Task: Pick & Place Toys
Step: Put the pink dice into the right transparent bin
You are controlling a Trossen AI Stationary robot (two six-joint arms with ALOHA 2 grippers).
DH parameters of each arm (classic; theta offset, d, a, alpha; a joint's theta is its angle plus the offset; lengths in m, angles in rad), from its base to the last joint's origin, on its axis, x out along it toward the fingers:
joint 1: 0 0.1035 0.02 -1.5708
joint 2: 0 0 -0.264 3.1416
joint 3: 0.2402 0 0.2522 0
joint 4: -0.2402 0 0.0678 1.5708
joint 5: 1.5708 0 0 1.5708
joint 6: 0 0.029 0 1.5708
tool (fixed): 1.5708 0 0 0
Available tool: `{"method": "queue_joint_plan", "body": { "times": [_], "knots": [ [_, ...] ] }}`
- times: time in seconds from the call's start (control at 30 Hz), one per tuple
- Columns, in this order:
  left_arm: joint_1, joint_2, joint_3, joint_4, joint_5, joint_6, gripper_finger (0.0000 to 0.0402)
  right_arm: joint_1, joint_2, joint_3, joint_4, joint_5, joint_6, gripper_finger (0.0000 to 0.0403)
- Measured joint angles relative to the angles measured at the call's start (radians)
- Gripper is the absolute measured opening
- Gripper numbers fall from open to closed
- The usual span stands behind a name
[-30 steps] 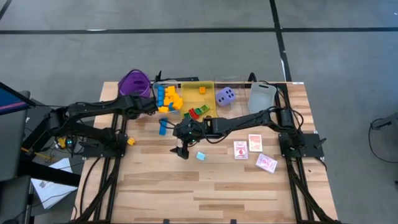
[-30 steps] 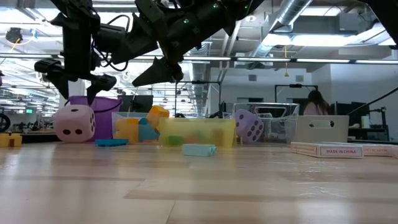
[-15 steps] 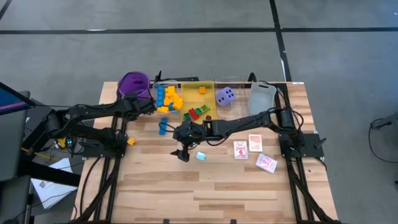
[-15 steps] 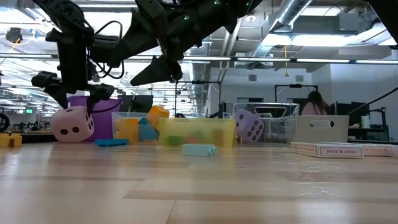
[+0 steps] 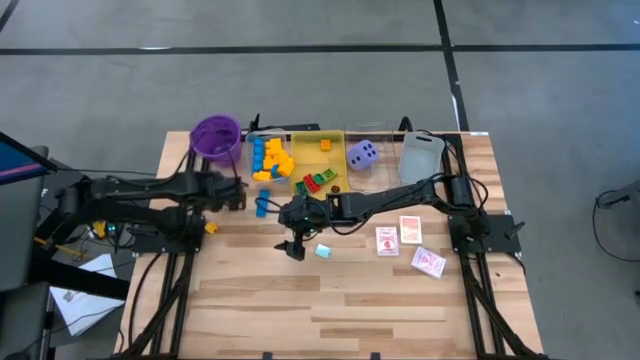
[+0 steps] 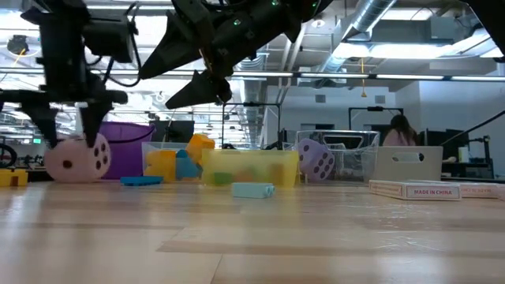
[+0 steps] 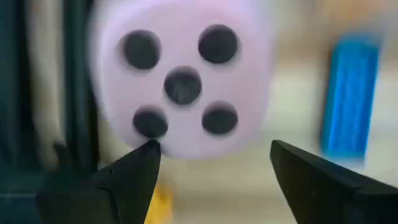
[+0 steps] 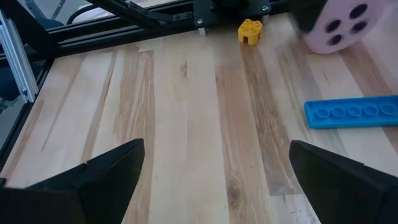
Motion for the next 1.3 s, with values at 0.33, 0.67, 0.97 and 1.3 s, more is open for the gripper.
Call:
{"method": "queue_joint_plan", "body": {
  "times": [0.33, 0.67, 0.97, 1.3],
  "knots": [
    [-0.273, -0.073, -0.005, 0.306, 0.378, 0.0, 0.0296, -0.008, 0.0, 0.0, -0.001, 0.0, 0.0, 0.0392],
    [-0.337, -0.102, -0.003, 0.528, 0.398, 0.098, 0.0296, -0.008, 0.0, 0.0, -0.017, 0.0, -0.007, 0.0392],
    [-0.231, -0.159, -0.002, 0.542, 0.204, 0.414, 0.0296, -0.009, -0.025, -0.001, -0.139, 0.004, -0.084, 0.0392],
    [-0.104, -0.154, 0.015, 0.34, 0.125, 0.576, 0.0296, -0.023, -0.149, -0.001, -0.198, 0.071, -0.113, 0.0392]
  ]
}}
